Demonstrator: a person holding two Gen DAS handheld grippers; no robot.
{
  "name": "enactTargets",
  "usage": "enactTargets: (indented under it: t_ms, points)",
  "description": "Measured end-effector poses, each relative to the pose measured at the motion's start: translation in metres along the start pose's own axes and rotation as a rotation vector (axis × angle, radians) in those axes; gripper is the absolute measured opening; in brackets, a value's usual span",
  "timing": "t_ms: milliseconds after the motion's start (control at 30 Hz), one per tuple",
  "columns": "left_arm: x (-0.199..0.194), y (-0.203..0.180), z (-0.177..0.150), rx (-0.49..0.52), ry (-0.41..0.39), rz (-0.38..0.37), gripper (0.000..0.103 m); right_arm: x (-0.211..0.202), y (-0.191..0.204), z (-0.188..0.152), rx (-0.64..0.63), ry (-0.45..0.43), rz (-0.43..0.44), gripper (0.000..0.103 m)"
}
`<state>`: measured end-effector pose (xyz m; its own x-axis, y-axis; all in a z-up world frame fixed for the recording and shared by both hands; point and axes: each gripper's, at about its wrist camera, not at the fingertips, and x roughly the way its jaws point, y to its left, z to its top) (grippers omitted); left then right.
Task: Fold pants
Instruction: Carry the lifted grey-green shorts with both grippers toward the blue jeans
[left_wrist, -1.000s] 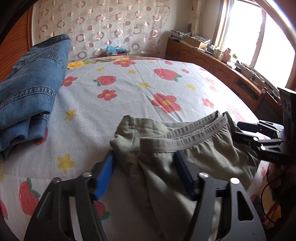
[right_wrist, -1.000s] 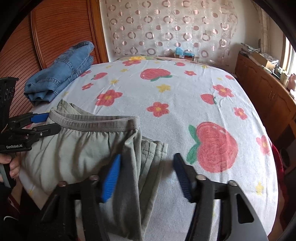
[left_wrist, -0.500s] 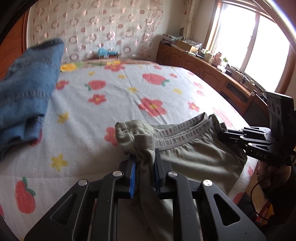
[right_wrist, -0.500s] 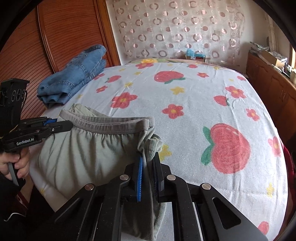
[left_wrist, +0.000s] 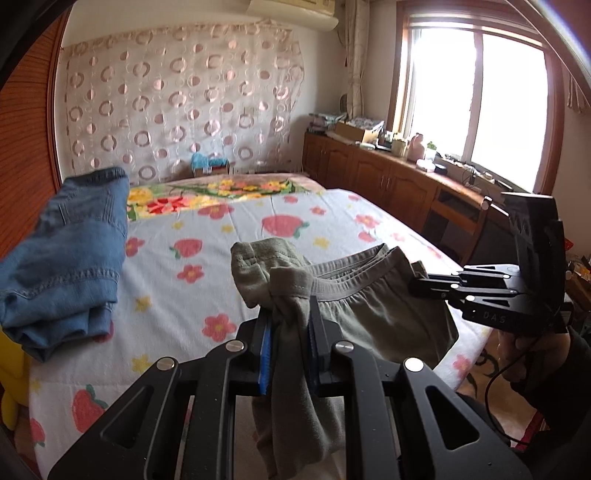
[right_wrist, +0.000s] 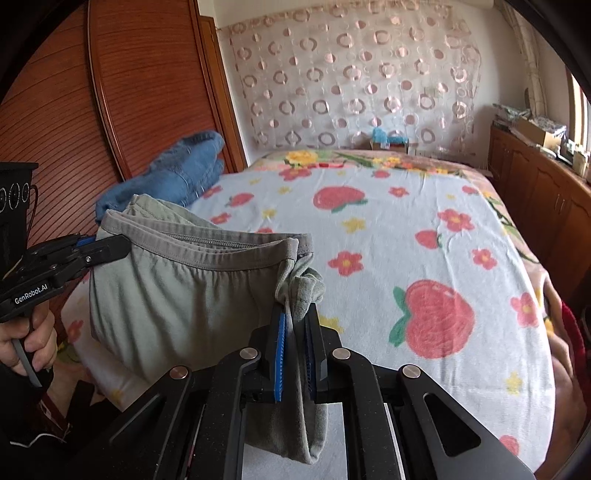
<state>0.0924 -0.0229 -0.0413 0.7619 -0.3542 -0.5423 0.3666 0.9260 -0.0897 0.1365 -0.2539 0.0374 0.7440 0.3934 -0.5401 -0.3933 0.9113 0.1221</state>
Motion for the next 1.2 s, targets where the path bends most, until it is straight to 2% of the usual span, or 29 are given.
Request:
enactTargets:
  t_ms: [433,767,1200]
  points:
    - [-0.019,-0.009,0.017,0.023,-0.059,-0.009,0.017,-0.028,0.007,-0.002,-0.022,-0.078,-0.009,0.009]
    - [-0.036,-0.015,0.036,0.035,-0.126,-0.022,0.017,-0.054,0.007,0.012,-0.062,-0.141,-0.031,0.009]
    - [-0.078,-0.016,0.056,0.071,-0.200,0.023,0.017,-0.063,0.019,0.018,-0.125,-0.211,-0.028,0.009]
